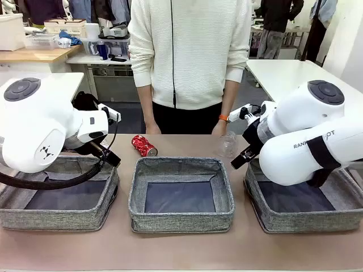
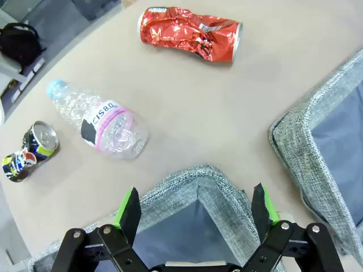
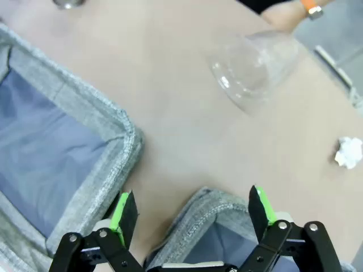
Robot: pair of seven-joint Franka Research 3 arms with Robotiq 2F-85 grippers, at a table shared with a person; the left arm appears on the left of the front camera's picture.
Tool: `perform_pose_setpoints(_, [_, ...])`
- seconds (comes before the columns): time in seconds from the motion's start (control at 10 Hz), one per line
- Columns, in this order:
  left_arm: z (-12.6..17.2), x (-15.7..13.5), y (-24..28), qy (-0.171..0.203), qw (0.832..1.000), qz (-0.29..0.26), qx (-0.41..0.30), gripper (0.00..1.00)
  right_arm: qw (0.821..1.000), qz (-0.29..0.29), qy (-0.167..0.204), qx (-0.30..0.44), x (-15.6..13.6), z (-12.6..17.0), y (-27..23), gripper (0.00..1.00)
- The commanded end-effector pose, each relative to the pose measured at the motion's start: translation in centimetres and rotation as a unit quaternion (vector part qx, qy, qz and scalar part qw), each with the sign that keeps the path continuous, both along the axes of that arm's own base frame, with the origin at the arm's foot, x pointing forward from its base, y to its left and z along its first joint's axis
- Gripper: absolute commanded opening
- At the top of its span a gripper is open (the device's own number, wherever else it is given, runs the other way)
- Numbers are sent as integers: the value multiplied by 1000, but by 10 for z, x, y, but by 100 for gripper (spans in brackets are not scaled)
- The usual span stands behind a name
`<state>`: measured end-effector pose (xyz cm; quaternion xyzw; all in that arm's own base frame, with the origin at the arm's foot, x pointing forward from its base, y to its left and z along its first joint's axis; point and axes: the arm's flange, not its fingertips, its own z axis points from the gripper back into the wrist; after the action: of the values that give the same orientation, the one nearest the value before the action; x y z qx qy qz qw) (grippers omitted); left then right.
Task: Sort the waste into the appropriate baskets.
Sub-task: Pick up the waste item pointed out by the person.
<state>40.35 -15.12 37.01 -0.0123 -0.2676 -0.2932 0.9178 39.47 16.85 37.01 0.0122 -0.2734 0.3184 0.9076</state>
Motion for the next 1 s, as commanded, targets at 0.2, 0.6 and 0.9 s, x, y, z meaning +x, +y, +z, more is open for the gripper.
perform_pose_setpoints(0.2, [0, 0, 0, 0, 1000, 0, 0, 100, 1000, 0, 0, 0, 0, 0, 0, 100])
perform_pose_setpoints(0.6, [0, 0, 0, 0, 1000, 0, 0, 100, 1000, 0, 0, 0, 0, 0, 0, 100])
perform_pose_setpoints(0.9, [0, 0, 0, 0, 1000, 0, 0, 100, 1000, 0, 0, 0, 0, 0, 0, 100])
